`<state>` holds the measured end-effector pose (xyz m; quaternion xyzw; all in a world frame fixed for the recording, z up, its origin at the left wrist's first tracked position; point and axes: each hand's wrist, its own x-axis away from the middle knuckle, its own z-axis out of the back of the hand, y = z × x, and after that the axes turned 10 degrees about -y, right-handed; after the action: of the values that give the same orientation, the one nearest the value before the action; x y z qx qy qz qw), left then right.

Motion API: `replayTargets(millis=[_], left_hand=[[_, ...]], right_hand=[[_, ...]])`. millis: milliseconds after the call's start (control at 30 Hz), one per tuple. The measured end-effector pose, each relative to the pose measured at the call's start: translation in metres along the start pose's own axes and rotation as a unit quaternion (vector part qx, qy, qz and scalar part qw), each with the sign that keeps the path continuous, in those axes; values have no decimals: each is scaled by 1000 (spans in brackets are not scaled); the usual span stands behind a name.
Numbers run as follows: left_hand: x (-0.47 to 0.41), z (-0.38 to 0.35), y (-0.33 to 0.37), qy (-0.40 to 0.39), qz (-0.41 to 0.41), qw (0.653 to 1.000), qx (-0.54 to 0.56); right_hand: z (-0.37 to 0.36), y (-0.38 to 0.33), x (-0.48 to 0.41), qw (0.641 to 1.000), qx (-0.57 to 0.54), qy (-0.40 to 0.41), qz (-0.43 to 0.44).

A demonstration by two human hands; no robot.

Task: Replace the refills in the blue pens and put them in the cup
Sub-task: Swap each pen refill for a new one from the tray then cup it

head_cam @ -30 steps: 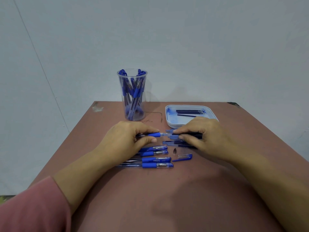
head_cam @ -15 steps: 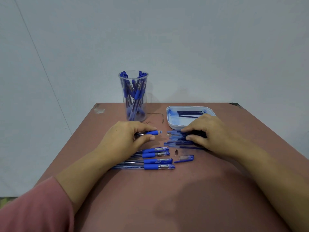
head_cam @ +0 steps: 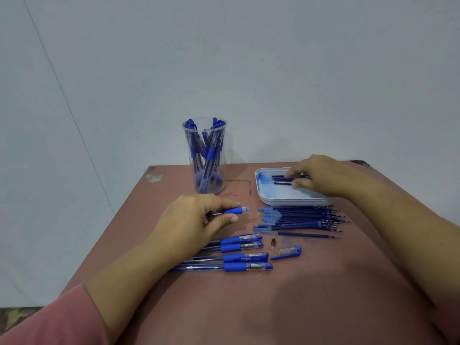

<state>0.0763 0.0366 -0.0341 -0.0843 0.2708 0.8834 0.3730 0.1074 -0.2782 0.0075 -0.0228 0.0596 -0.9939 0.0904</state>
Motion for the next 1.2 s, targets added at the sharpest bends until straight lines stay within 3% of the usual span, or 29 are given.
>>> replayTargets(millis=[633, 1033, 1200], left_hand=[[-1, 1, -1, 10, -9, 1000, -8], [0, 1, 0, 19, -12, 1000, 3], [0, 2, 2, 23, -2, 999, 28]], right_hand=[[-5, -1, -10, 998, -43, 0, -37], [4, -51, 87, 967, -99, 187, 145], [-19, -47, 87, 945, -188, 190, 187]])
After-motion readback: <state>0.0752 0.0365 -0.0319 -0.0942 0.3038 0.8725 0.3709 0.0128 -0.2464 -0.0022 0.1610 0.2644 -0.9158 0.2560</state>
